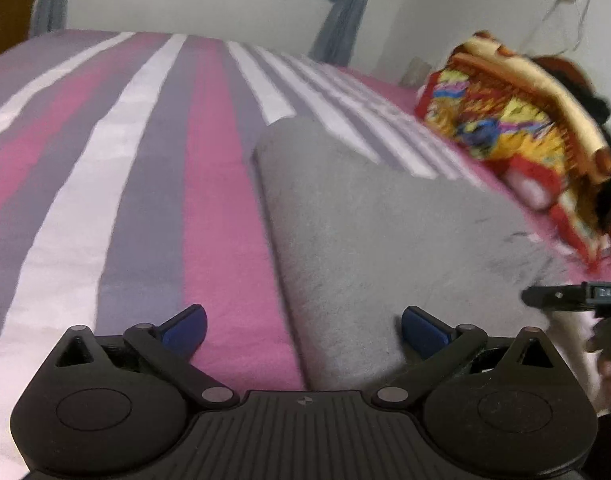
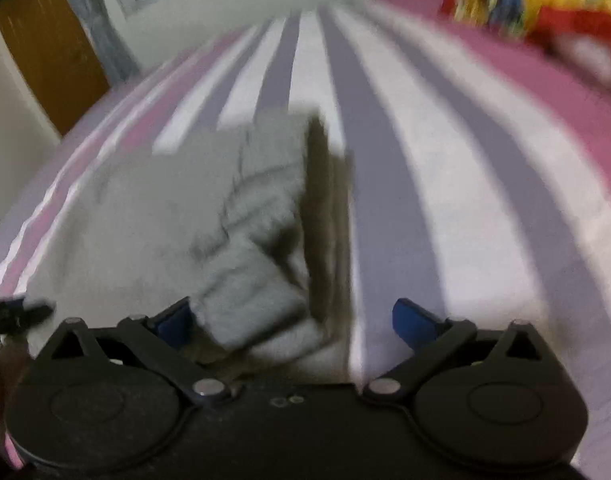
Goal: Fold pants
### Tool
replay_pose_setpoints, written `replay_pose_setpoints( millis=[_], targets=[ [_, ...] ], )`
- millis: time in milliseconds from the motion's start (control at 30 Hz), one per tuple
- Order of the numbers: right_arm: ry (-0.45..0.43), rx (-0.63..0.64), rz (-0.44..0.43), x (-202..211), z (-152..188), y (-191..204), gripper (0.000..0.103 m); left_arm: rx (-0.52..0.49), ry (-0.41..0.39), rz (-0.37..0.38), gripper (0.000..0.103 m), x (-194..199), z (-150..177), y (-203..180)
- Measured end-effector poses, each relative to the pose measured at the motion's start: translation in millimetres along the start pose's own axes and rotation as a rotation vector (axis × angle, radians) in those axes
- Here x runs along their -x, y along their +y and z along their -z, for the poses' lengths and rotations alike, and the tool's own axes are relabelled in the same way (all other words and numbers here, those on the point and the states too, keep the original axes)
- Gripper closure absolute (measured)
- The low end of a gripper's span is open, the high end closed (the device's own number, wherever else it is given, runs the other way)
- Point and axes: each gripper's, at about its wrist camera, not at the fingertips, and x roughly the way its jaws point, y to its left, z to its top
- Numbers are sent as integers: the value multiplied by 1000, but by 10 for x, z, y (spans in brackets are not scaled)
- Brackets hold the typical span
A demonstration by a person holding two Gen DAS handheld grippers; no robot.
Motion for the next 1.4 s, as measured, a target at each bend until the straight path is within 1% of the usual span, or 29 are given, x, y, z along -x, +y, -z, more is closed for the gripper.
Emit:
replay_pose_setpoints(
  millis=[67,100,133,200,233,300,333,367,400,467,633,833,967,1000,1033,1100,1167,1200,1233,1300,1333,1400],
  targets=[
    [-51,-29,-54,120,-21,-49,3,17,-1,66,2,23,11,33],
    [-73,-47,-80,172,-17,-83,3,15,13,83,6,-2,22,46],
    [-75,-63,-93,175,-20,-129,3,6,32,75,6,-45,38,52],
    [-21,-76,-89,60,7,-219,3,-16,50,63,6,-133,35,58],
    [-13,-65,-87,19,19,-219,3,-14,53,61,6,-145,8,52],
    [-23,-51,-78,51,-18,-175,3,-39,61,55,7,-161,-26,7],
    [-44,-50,-89,100,-37,-156,3,-48,66,55,7,-176,-37,-4],
    [-58,-55,-109,130,-46,-146,3,-51,70,61,8,-183,-44,-3],
    [-53,-60,-130,113,-56,-154,3,-52,71,65,8,-164,-31,18],
    [-15,-83,-151,38,-65,-242,3,-58,73,68,8,-167,-52,25],
    [-26,-175,-253,22,-65,-453,3,-82,74,69,8,-185,-69,9],
    [-23,-195,-325,-28,-129,-563,2,-90,78,90,8,-258,-108,9],
    [-17,-243,-408,-103,-161,-665,2,-100,86,113,8,-304,-130,36],
    [-11,-246,-431,-131,-189,-691,2,-81,90,135,11,-326,-149,64],
    [-5,-244,-447,-138,-185,-695,2,-50,96,172,15,-353,-166,119],
    [5,-229,-481,-159,-194,-704,4,21,106,262,27,-416,-193,255],
    [14,-249,-527,-195,-202,-767,13,109,120,362,31,-510,-205,417],
    [21,-272,-532,-231,-204,-827,32,145,127,405,33,-557,-204,486],
    [29,-297,-544,-260,-205,-888,39,176,135,447,33,-604,-203,548],
    [35,-343,-600,-305,-196,-1014,43,211,146,503,37,-686,-186,617],
    [40,-344,-615,-320,-194,-1031,43,221,155,534,38,-736,-189,639],
    [56,-340,-636,-371,-221,-1042,41,226,169,568,45,-835,-177,635]
  ],
)
